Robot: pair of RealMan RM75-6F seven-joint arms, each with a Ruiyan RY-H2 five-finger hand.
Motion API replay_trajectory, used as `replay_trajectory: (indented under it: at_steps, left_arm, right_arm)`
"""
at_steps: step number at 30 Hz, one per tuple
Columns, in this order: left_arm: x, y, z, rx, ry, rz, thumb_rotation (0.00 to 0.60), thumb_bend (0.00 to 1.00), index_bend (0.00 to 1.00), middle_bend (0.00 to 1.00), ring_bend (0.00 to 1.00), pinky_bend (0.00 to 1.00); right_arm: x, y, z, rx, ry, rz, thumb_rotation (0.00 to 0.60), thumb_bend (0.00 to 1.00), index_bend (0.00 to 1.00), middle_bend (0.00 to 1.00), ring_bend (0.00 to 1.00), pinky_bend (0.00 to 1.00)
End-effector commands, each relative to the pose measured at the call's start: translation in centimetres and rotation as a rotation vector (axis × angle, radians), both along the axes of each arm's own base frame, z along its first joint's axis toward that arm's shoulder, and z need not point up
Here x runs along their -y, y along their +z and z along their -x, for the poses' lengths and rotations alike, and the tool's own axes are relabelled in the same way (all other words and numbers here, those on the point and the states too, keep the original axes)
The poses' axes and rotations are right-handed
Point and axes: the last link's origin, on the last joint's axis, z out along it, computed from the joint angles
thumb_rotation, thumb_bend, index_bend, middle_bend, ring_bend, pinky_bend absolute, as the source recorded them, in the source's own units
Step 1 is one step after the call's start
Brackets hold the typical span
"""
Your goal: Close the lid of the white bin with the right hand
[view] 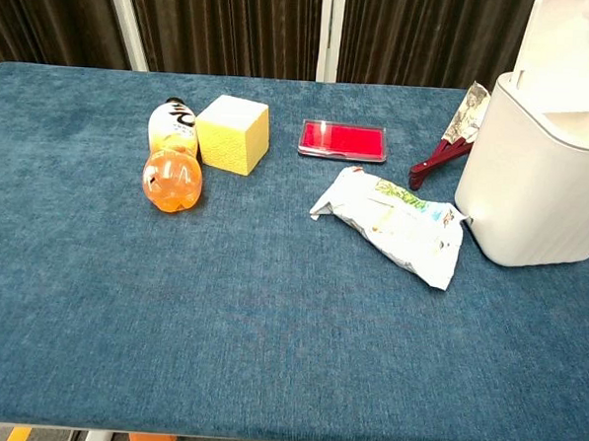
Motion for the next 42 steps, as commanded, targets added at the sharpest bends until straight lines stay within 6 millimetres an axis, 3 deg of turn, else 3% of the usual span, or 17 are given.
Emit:
replay_trajectory:
  at_steps: [1, 8, 13, 16, 20, 25, 28, 31, 33, 38, 42]
  left_arm:
    - [0.0, 0.0, 0.0, -0.002, -0.001, 0.000, 0.600, 0.06, 0.08, 0.09, 0.04, 0.13]
    - [0.1, -0.1, 0.2, -0.004, 0.007, 0.008, 0.600, 0.06, 0.08, 0.09, 0.04, 0.13]
    - [-0.2, -0.3, 0.1, -0.004, 0.001, 0.018, 0.600, 0.06, 0.08, 0.09, 0.04, 0.13]
    - [-0.4, -0.5, 0.0, -0.010, -0.006, 0.028, 0.600, 0.06, 0.08, 0.09, 0.04, 0.13]
    - [-0.3, -0.6, 0.0, -0.003, -0.006, 0.029, 0.600, 0.06, 0.08, 0.09, 0.04, 0.13]
    - [-0.2, -0.5, 0.5, 0.003, 0.011, 0.025, 0.600, 0.06, 0.08, 0.09, 0.04, 0.13]
    - [-0.2, -0.6, 0.7, 0.005, 0.015, 0.028, 0.600, 0.06, 0.08, 0.09, 0.04, 0.13]
    - [-0.2, -0.7, 0.9, 0.010, 0.020, 0.031, 0.600, 0.07, 0.08, 0.09, 0.04, 0.13]
    - [-0.2, -0.8, 1.0, 0.010, 0.023, 0.031, 0.600, 0.07, 0.08, 0.09, 0.04, 0.13]
    - [-0.2, -0.8, 1.4, 0.014, 0.029, 0.029, 0.600, 0.07, 0.08, 0.09, 0.04, 0.13]
    - [-0.2, -0.7, 1.7, 0.015, 0.034, 0.025, 0.600, 0.07, 0.08, 0.09, 0.04, 0.13]
  right_arm:
    - [0.1, 0.0, -0.1, -0.002, 0.003, -0.001, 0.600, 0.13, 0.00, 0.00, 0.00, 0.00]
    - [0.7, 0.5, -0.8, 0.015, 0.026, 0.002, 0.600, 0.13, 0.00, 0.00, 0.00, 0.00]
    - [2.4, 1.5, -3.4, 0.036, 0.104, -0.015, 0.600, 0.12, 0.00, 0.00, 0.00, 0.00]
    - [4.2, 2.8, -5.9, 0.071, 0.169, -0.041, 0.600, 0.17, 0.00, 0.00, 0.00, 0.00]
    - [7.1, 5.6, -10.6, 0.138, 0.269, -0.070, 0.599, 0.43, 0.00, 0.01, 0.00, 0.00]
    - [10.8, 8.5, -16.0, 0.129, 0.354, -0.065, 0.596, 0.47, 0.00, 0.05, 0.00, 0.00]
    - [13.2, 9.0, -18.8, 0.155, 0.356, -0.101, 0.595, 0.53, 0.00, 0.08, 0.00, 0.00]
    - [15.7, 8.8, -21.0, 0.166, 0.334, -0.148, 0.595, 0.77, 0.04, 0.17, 0.04, 0.01]
    - [17.2, 8.3, -21.9, 0.147, 0.314, -0.176, 0.599, 0.88, 0.10, 0.22, 0.08, 0.06]
    - [20.5, 5.8, -23.5, 0.103, 0.257, -0.241, 0.600, 0.98, 0.21, 0.28, 0.15, 0.14]
    - [22.1, 3.8, -23.9, 0.106, 0.203, -0.280, 0.600, 1.00, 0.29, 0.34, 0.22, 0.21]
